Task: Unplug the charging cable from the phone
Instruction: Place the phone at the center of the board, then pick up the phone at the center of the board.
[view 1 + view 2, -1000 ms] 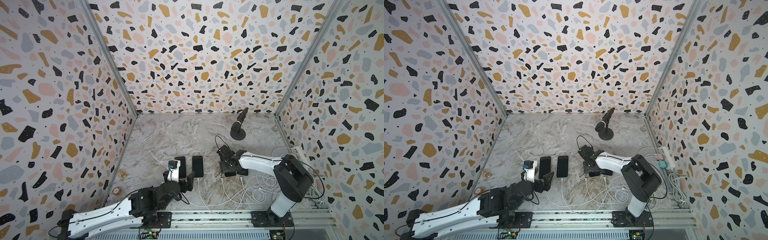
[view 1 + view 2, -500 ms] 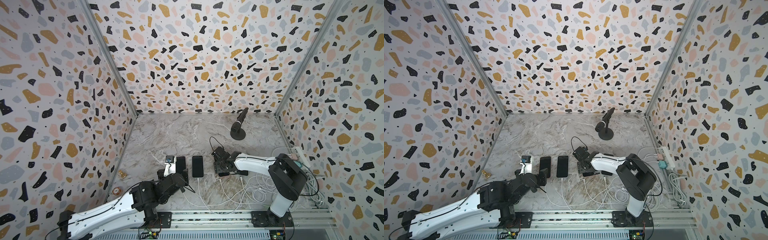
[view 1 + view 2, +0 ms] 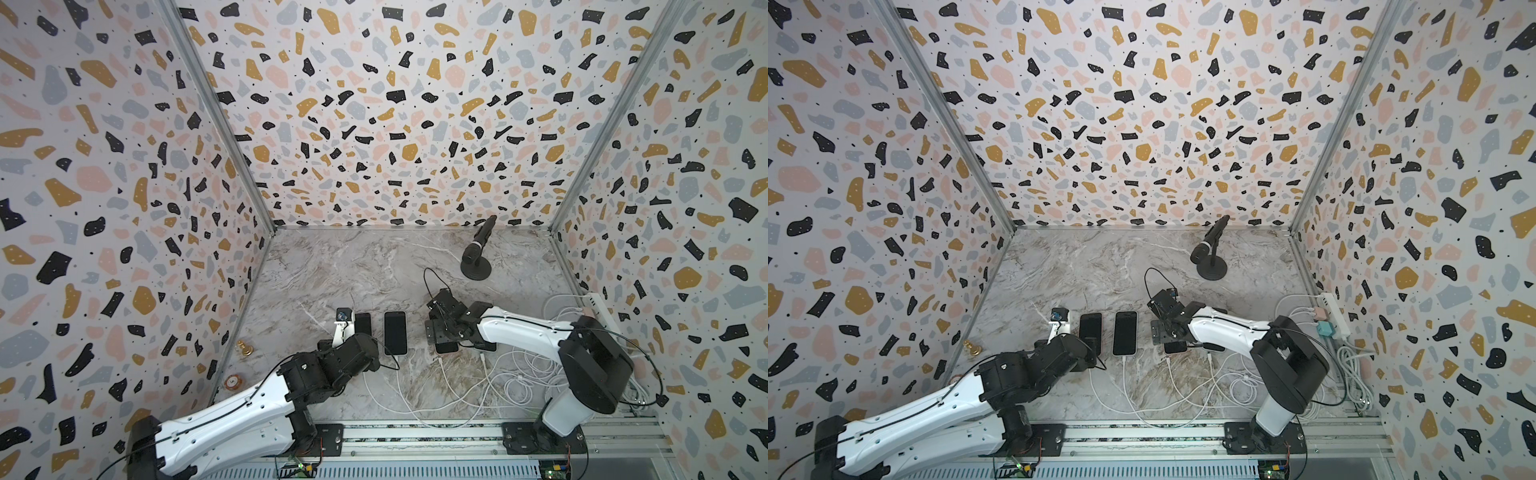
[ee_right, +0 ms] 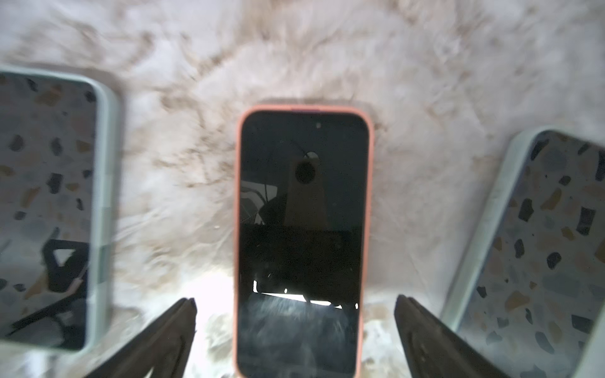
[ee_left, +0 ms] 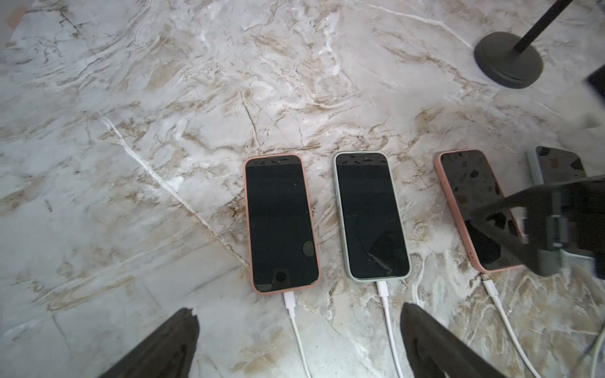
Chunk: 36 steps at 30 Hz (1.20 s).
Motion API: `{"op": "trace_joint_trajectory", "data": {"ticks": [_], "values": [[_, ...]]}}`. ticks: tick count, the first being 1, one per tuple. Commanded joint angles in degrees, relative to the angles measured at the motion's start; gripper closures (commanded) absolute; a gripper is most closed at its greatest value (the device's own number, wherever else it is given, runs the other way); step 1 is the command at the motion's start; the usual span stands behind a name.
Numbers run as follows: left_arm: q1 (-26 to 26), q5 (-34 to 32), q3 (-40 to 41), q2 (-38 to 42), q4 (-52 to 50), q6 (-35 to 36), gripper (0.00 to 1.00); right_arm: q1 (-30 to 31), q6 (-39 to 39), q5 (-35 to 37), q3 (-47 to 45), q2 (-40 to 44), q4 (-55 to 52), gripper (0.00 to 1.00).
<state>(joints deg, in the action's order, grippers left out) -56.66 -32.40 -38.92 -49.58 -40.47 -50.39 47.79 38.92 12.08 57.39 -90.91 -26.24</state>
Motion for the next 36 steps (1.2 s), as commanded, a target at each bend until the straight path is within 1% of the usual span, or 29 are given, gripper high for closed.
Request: {"op": "trace_joint_trajectory", "data": {"ticks": [1,3,5,7,9,11,13,15,18,21,25,29,33,36], "values": [[2.17,4.13,-3.9,-3.73,1.44,0.95,0.0,0.58,-0.73,2.25,0.32,6.72,-4.15,0.0],[3.18,5.94,-6.13,-6.4,2.17,4.69,0.0,1.12,-0.71,3.32,-0.27,10.25,-5.72,0.0],[4.57,9.35,-8.63,-9.57,2.82,7.82,0.0,1.68,0.38,6.03,-0.68,13.3,-7.91,0.0],[6.09,12.21,-11.84,-13.68,1.63,9.51,0.0,2.53,3.53,11.55,-0.9,16.06,-11.9,0.0],[7.67,15.73,-16.32,-19.67,-0.14,11.09,0.0,2.92,6.11,17.45,-3.06,20.21,-15.29,0.0],[8.7,18.11,-19.93,-25.27,-2.11,11.45,0.0,2.92,7.2,22.67,-6.73,24.48,-15.87,0.0],[9.4,20.44,-23.06,-30.14,-2.48,12.17,0.0,2.81,7.76,25.2,-10.43,30.08,-15.65,0.0],[9.56,22.99,-24.54,-34.15,-0.04,12.8,0.0,2.67,6.79,23.28,-13.37,35.3,-13.63,0.0],[9.55,25.47,-24.71,-38.61,5.0,12.7,0.0,2.31,4.13,17.14,-15.85,39.84,-11.41,0.0],[9.59,26.76,-25.58,-42.93,6.78,12.71,0.0,2.3,3.54,12.77,-17.01,40.42,-10.53,0.0],[9.57,26.06,-28.35,-48.2,5.29,12.77,0.0,2.31,4.76,11.22,-18.31,40.31,-10.38,0.01],[9.56,25.21,-28.81,-49.38,5.42,13.14,0.0,2.25,4.73,9.78,-18.91,39.93,-8.95,0.01],[9.65,25.16,-27.05,-49.32,7.35,11.84,0.0,2.31,4.2,9.05,-18.31,39.02,-8.99,0.0],[9.88,23.44,-27.15,-49.44,6.79,11.58,0.0,2.3,4.47,8.66,-18.53,38.73,-8.6,0.0]]}}
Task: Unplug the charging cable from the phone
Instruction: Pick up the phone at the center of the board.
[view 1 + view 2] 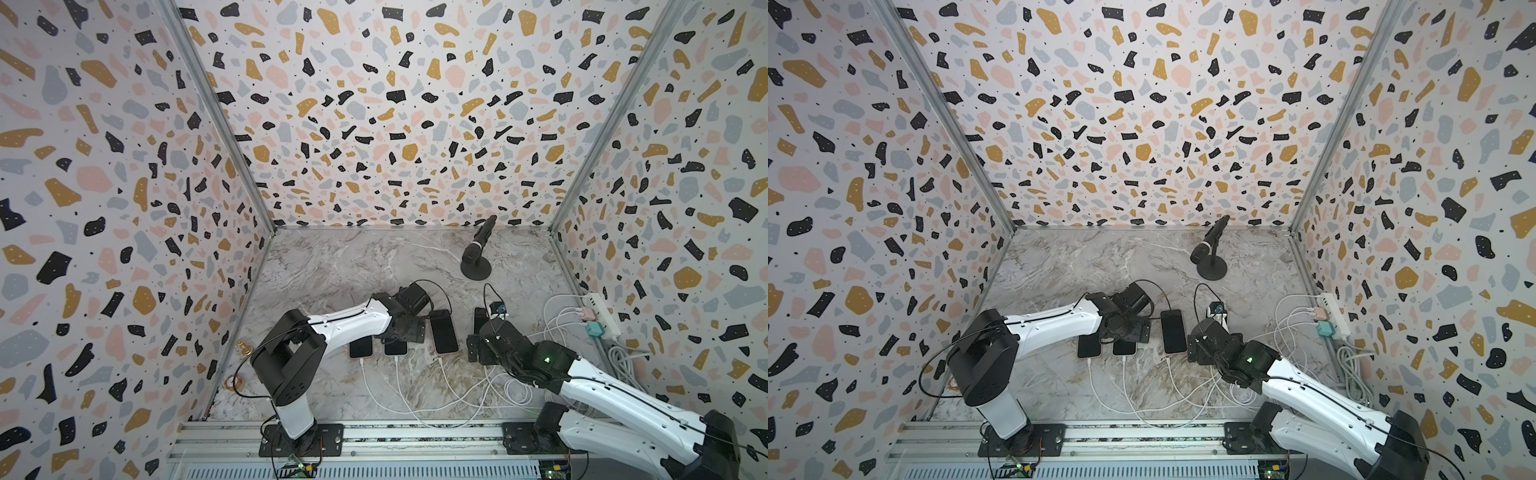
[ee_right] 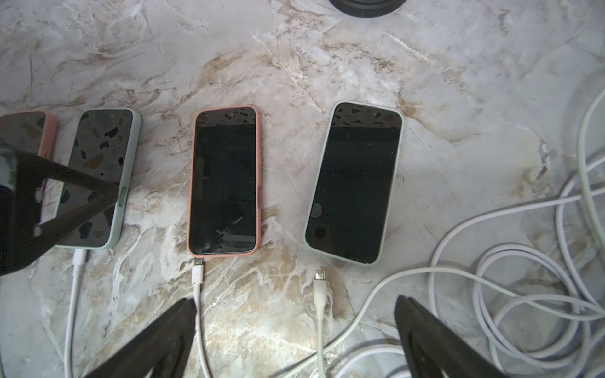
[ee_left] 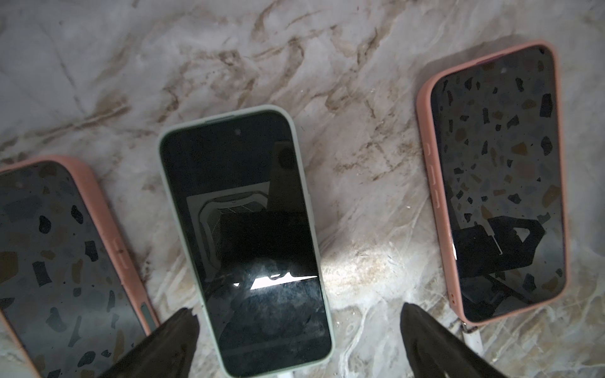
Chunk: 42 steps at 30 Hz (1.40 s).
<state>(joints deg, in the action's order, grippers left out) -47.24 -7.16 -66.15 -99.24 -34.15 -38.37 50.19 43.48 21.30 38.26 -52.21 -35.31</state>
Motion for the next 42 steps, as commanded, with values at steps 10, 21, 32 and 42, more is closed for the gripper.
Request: {"op": "trace_joint_trajectory", "data": {"ticks": [10,21,32,42], "values": [[2.49,-1.59,-1.23,-3.65,-2.31,-1.38,0.0,-0.12,0.92,-2.66,0.06,-0.87,2.53,0.0],[4.37,1.65,-1.64,-7.3,-1.66,-1.01,0.0,-0.1,1.92,-4.43,-1.53,1.45,4.26,0.0],[4.38,6.94,-1.95,-10.97,0.03,-0.95,0.13,-0.1,1.73,-6.87,-3.33,2.6,6.44,0.03],[4.35,9.9,-3.11,-10.98,-1.02,-1.6,0.26,0.08,1.35,-9.16,-4.1,3.03,8.21,0.03]]}}
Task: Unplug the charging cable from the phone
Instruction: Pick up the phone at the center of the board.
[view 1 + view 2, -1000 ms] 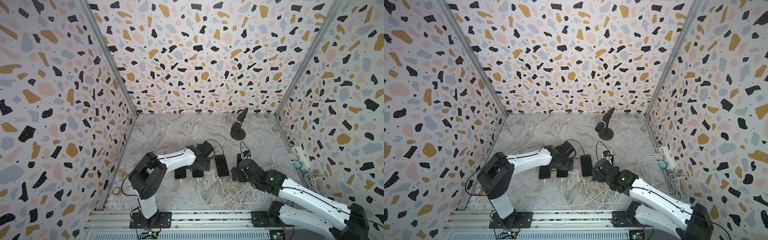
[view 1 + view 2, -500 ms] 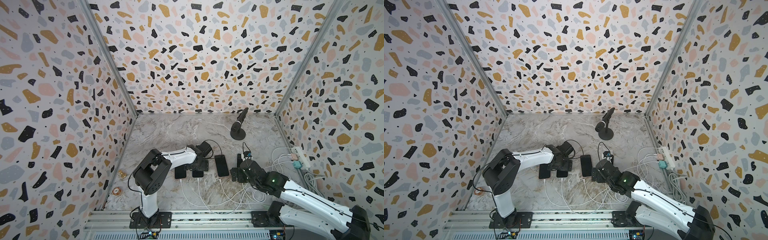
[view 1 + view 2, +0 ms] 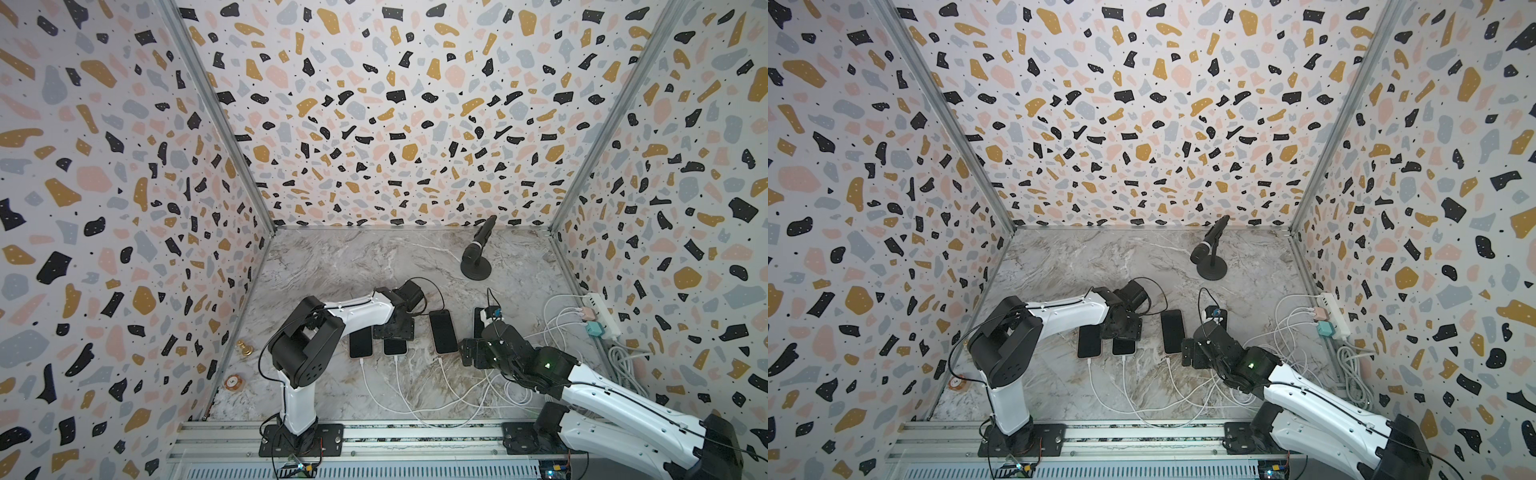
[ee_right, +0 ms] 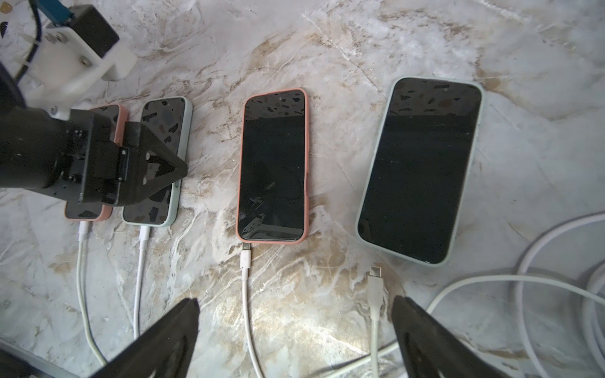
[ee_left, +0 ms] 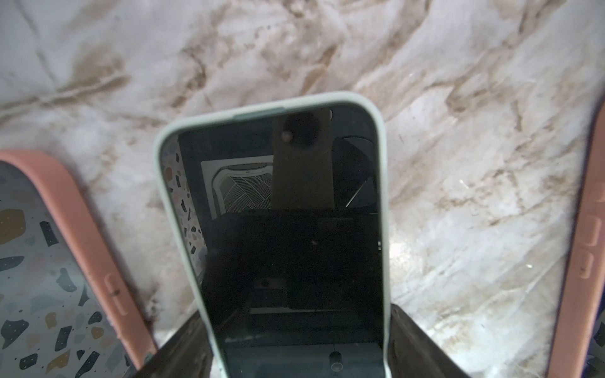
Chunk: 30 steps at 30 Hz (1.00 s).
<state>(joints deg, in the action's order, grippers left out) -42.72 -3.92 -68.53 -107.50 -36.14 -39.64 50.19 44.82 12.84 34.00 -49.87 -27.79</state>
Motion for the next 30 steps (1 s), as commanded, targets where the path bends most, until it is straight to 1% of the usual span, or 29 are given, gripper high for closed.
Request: {"op": "trace_joint_trajectory", "data": {"ticks": [1,5,8,11,15,16,18,21,22,25,27,30], "values": [[-0.22,7.06,-1.49,-2.38,-0.13,-0.07,0.28,0.08,0.03,-0.76,0.14,0.7,0.85,0.03],[-0.88,4.92,-3.84,-0.22,-2.78,1.98,0.33,0.12,0.0,-0.96,0.32,0.86,1.06,0.03],[-0.95,4.92,-2.71,0.88,-1.8,1.73,0.39,0.33,0.09,-1.31,-0.48,0.91,1.83,0.03],[-1.02,5.43,-0.32,3.91,1.3,0.39,0.45,0.66,0.38,-2.59,-1.81,0.46,3.89,0.03],[-1.23,4.43,0.2,7.6,2.63,0.39,0.55,1.87,0.93,-6.65,-5.79,0.0,12.97,0.04],[-1.21,4.03,0.72,8.86,3.12,0.39,0.56,2.56,0.69,-7.01,-6.28,-0.12,14.48,0.05],[-1.21,3.84,1.76,10.68,4.4,0.12,0.62,4.0,-0.12,-6.69,-6.85,-0.36,16.92,0.07],[-1.27,3.94,2.62,12.2,5.53,-0.71,0.67,6.56,-1.33,-6.42,-7.25,-1.33,20.93,0.08],[-1.24,3.88,3.07,12.85,5.88,-1.14,0.7,7.27,-1.71,-6.19,-7.3,-2.08,22.02,0.09],[-1.23,3.75,4.18,14.35,7.18,-1.79,0.72,10.35,-2.92,-3.29,-6.95,-5.32,25.63,0.09],[-1.28,3.83,4.36,15.17,7.45,-2.03,0.74,14.44,-4.9,0.14,-5.92,-8.7,27.53,0.08],[-1.27,3.06,5.27,16.51,8.45,-2.48,0.77,18.53,-7.66,4.38,-2.64,-16.28,28.11,0.06]]}}
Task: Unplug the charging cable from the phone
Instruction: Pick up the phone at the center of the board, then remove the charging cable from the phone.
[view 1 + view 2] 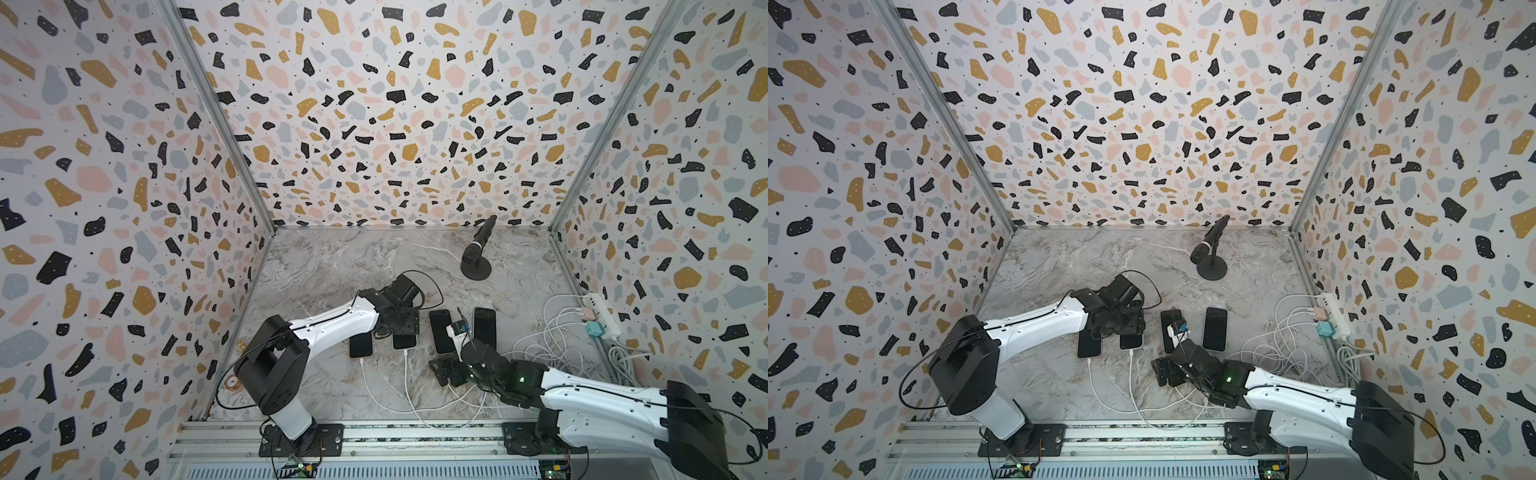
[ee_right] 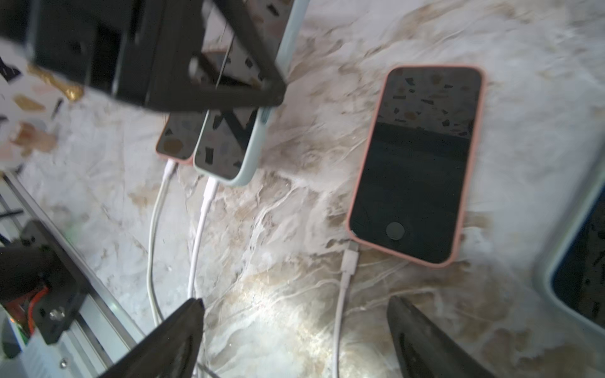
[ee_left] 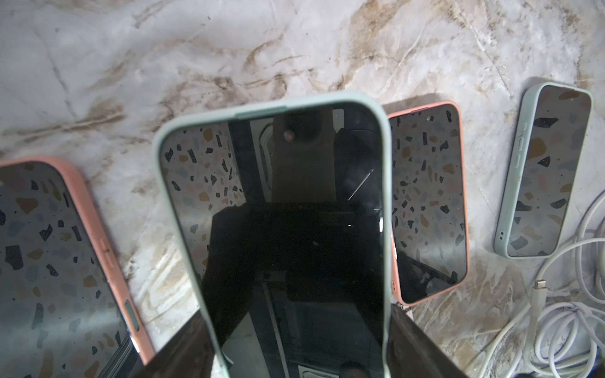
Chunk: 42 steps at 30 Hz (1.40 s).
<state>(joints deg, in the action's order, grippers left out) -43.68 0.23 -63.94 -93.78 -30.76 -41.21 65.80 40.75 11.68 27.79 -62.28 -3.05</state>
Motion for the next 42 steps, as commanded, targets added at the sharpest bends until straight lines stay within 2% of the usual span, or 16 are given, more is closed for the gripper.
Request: {"op": "trace_joint_trajectory", "data": {"ticks": [1,5,10,13,17,20,24,28,42], "values": [[-0.34,-1.41,0.81,3.17,3.3,-0.97,0.77,3.74,-4.16,6.04,3.77,-6.07,5.03,0.06],[-0.27,-2.87,1.17,4.43,3.47,-1.35,0.8,5.08,-5.82,5.04,1.72,-10.47,17.63,0.06],[-0.2,-3.16,1.99,5.9,4.86,-1.91,0.85,5.05,-7.69,-0.33,-2.19,-10.97,31.69,0.1],[-0.13,-3.12,2.64,6.37,5.62,-2.4,0.86,4.9,-7.39,-1.31,-4.05,-11.22,36.35,0.14],[0.38,-2.64,2.88,7.01,6.26,-2.72,0.9,3.79,-4.45,-1.43,-5.84,-12.75,39.49,0.34],[0.37,-2.9,3.21,7.5,6.71,-2.74,0.9,2.75,-1.94,-3.87,-6.51,-14.91,43.53,0.44],[0.37,-2.94,3.32,7.7,6.63,-2.73,0.91,1.61,0.44,-6.96,-4.71,-18.47,44.28,0.49],[0.4,-3.09,3.3,7.9,6.67,-2.73,0.92,1.07,3.06,-8.27,-5.42,-21.19,49.46,0.54],[0.45,-3.65,3.76,8.87,7.2,-2.69,0.94,0.47,5.55,-10.01,-5.08,-23.99,51.08,0.65]]}}
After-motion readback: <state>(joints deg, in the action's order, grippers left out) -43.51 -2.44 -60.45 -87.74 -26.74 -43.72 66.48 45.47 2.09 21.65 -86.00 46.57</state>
